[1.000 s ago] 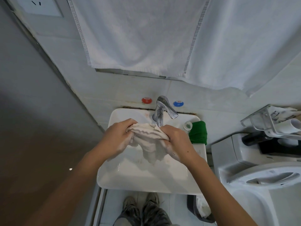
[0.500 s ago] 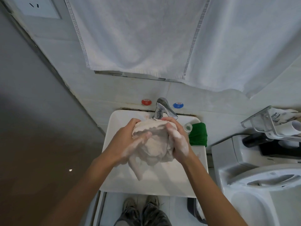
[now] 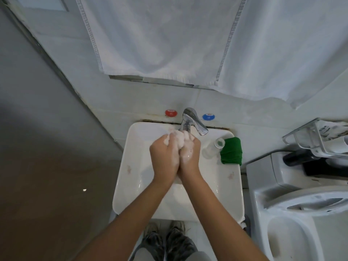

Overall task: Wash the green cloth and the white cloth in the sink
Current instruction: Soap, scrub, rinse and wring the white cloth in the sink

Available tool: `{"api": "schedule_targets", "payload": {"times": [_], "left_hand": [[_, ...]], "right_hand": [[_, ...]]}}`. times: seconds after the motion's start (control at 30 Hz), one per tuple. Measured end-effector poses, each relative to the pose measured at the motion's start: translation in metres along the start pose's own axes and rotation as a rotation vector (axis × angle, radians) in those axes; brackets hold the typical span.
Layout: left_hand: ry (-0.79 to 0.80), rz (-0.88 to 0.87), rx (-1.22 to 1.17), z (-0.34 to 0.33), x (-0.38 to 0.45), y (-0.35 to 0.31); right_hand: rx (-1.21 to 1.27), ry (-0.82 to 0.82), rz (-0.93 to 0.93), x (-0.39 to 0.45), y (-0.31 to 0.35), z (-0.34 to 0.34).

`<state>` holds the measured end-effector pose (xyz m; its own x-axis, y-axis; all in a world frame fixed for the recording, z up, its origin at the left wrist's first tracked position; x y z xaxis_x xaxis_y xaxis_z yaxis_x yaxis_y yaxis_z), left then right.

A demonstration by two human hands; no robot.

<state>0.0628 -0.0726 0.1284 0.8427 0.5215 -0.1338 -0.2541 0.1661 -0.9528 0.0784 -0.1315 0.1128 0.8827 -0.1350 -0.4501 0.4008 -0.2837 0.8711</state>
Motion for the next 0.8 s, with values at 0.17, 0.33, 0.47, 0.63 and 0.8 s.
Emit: {"api": "schedule_targets", "payload": {"times": [0.17,0.33,0.47,0.63,0.8], "left_hand": [[-0.038,0.017,0.032,-0.004,0.013,0.004],[-0.053,0.021,-0.03,-0.006,0.007,0.009],[-0.089,0.003,-0.003,-0.004,0.02,0.005],[-0.079,-0.048,0.007,-0.005,0.003,0.003],[-0.084,-0.06,0.123,0.005,0.019,0.0]], "right_hand": [[0.01,-0.043,-0.005,-0.007,-0.002,-0.002],[0.059,-0.029,-0.08,0.001,0.0,-0.008],[0.088,-0.077,-0.143,-0.008,0.0,-0.013],[0.148,-0.018,-0.108,0.002,0.009,-0.011],[0.069,-0.007,-0.163,-0.015,0.007,-0.014]]}}
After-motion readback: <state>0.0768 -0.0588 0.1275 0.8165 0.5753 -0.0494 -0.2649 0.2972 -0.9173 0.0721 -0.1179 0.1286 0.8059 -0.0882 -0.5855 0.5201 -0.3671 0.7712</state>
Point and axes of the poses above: each hand's wrist, its own x-axis towards the middle knuckle, its own z-axis out of the back of the hand, y = z × x, the point moved 2 cm from there along x, towards the middle knuckle, and after that the axes turned 3 degrees about x, right-handed, at the moved point
